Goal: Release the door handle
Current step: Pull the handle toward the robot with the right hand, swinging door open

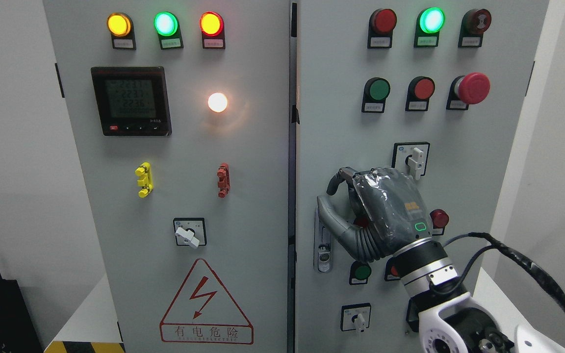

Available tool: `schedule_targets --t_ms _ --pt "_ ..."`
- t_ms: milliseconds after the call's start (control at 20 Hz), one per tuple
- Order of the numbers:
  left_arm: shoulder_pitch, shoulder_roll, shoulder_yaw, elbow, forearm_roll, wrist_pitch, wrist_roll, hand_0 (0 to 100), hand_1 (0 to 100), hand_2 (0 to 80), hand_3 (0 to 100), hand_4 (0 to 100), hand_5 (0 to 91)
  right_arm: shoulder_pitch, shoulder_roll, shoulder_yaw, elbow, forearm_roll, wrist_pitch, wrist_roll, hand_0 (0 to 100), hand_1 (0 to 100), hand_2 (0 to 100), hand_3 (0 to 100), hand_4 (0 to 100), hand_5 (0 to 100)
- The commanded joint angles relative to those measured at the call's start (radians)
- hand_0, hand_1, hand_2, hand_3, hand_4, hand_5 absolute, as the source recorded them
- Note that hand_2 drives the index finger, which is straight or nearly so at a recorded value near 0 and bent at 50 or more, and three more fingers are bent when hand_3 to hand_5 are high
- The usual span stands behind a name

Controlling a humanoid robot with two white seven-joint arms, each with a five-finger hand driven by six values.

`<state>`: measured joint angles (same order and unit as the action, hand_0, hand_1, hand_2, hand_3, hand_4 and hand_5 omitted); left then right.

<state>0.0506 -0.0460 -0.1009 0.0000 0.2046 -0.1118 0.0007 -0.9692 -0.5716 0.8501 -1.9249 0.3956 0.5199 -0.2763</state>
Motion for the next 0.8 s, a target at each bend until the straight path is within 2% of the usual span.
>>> schedule_targets --t_ms 0,150,250,401,751 --pt "0.000 0.000 0.001 -0.031 -0.001 0.000 0.001 12 39 0.0 0 0 0.0 0.010 0.018 -0.042 0.001 0.003 -0.029 -0.023 60 28 50 98 85 93" --pt "0.000 0.000 0.001 -0.031 0.001 0.000 0.001 12 39 0.0 0 0 0.0 0.014 0.025 -0.058 0.000 0.020 -0.079 -0.064 59 27 49 95 82 89" --pt "0.000 0.000 0.000 -0.031 0.001 0.000 0.001 12 39 0.0 0 0 0.0 0.046 0.026 -0.088 -0.003 0.060 -0.128 -0.067 59 26 48 93 80 88" --pt "0.000 0.000 0.001 -0.031 0.001 0.000 0.001 12 39 0.0 0 0 0.0 0.096 0.027 -0.149 -0.003 0.121 -0.199 -0.066 58 25 48 92 80 87" --pt "0.000 0.000 0.000 -0.031 -0.001 0.000 0.001 12 39 0.0 0 0 0.0 0.175 0.070 -0.321 -0.020 0.184 -0.311 -0.066 56 25 47 90 78 86"
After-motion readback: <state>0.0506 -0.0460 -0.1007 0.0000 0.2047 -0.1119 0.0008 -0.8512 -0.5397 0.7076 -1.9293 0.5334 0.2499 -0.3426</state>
